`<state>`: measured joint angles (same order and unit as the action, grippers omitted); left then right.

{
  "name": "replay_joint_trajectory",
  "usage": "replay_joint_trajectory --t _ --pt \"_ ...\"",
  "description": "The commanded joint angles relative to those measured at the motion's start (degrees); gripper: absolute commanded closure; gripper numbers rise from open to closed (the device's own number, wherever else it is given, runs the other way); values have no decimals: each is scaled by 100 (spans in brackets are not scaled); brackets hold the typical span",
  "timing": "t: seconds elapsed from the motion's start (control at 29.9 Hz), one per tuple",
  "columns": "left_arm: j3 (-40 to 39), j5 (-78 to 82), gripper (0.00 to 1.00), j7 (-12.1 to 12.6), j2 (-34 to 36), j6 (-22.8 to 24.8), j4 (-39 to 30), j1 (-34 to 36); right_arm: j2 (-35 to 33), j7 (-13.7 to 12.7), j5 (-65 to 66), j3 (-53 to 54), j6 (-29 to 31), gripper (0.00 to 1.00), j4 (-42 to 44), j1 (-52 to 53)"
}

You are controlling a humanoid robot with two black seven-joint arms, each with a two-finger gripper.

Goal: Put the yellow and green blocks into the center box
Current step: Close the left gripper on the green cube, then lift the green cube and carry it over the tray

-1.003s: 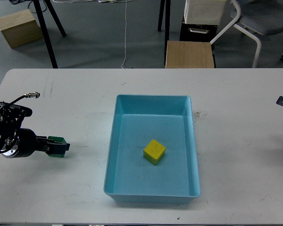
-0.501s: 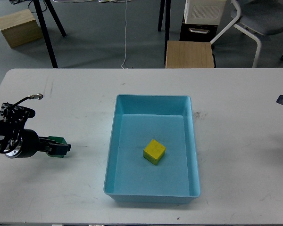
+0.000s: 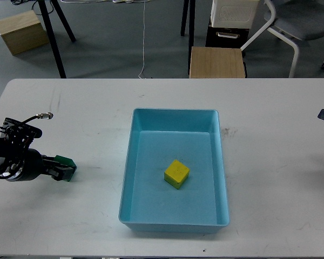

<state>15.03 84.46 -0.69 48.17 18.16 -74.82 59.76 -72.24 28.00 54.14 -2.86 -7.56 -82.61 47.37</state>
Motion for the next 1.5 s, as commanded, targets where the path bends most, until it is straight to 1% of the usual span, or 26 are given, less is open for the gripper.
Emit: replay_joint_trajectory --t 0.0,0.1,0.23,0.3,0.4,0.47,0.53,0.6,0.7,0.77,0.8,0.87,0.9,0.94,1.0,1.1,1.17,1.3,1.37,1.47 --pt "0 -9 49 165 17 13 2 1 17 0 0 5 0 1 0 -9" --pt "-35 -35 48 165 87 21 -59 18 34 0 0 5 0 1 17 -9" --pt "-149 -341 47 78 271 74 -129 88 70 0 0 -4 9 1 52 -18" --pt "-298 -727 47 -89 420 188 -225 255 70 0 0 -4 9 1 61 -18" --pt "-570 -1430 47 -388 570 617 -515 571 87 0 -26 48 0 1 96 17" --pt "-799 -1992 47 -546 605 855 -639 782 131 0 -358 241 0 1 184 26" --pt "-957 -2538 47 -608 606 984 -674 888 140 0 -1059 661 44 1 202 52" --pt "-1028 -2812 47 -608 606 984 -674 906 105 0 -1894 1127 140 1 237 79" --pt "-1134 -3005 47 -678 632 984 -744 889 131 0 -3624 1874 439 1 526 105" --pt "-1169 -3094 47 -784 693 984 -841 845 149 -328 -5038 2183 589 1 825 114" --pt "-1169 -3120 47 -810 737 984 -859 818 157 -539 -5828 2263 615 1 922 105" --pt "-1169 -3138 46 -854 772 984 -894 722 166 -847 -7016 2298 607 1 1071 88" --pt "-1178 -3146 46 -907 773 984 -903 626 175 -910 -7449 2281 607 1 1168 88" --pt "-1195 -3155 46 -968 764 984 -912 520 193 -910 -7670 2238 589 1 1247 70" --pt "-1265 -3208 46 -1039 729 984 -938 266 324 -910 -7655 2202 545 1 1388 35" --pt "-1441 -3208 46 -1030 685 984 -1034 -139 456 -910 -7498 2193 545 1 1459 -96" --pt "-1686 -3226 46 -1030 728 984 -1218 -297 456 -910 -7357 2193 563 1 1467 -158" --pt "-2284 -3515 46 -1039 939 984 -1448 -272 500 -910 -7067 2193 589 1 1468 -220" --pt "-2548 -3743 46 -1021 1211 984 -1535 -245 553 -910 -7040 2202 598 1 1476 -229" --pt "-2611 -3964 46 -1021 1370 984 -1781 -210 632 -980 -7049 2237 615 1 1494 -237"
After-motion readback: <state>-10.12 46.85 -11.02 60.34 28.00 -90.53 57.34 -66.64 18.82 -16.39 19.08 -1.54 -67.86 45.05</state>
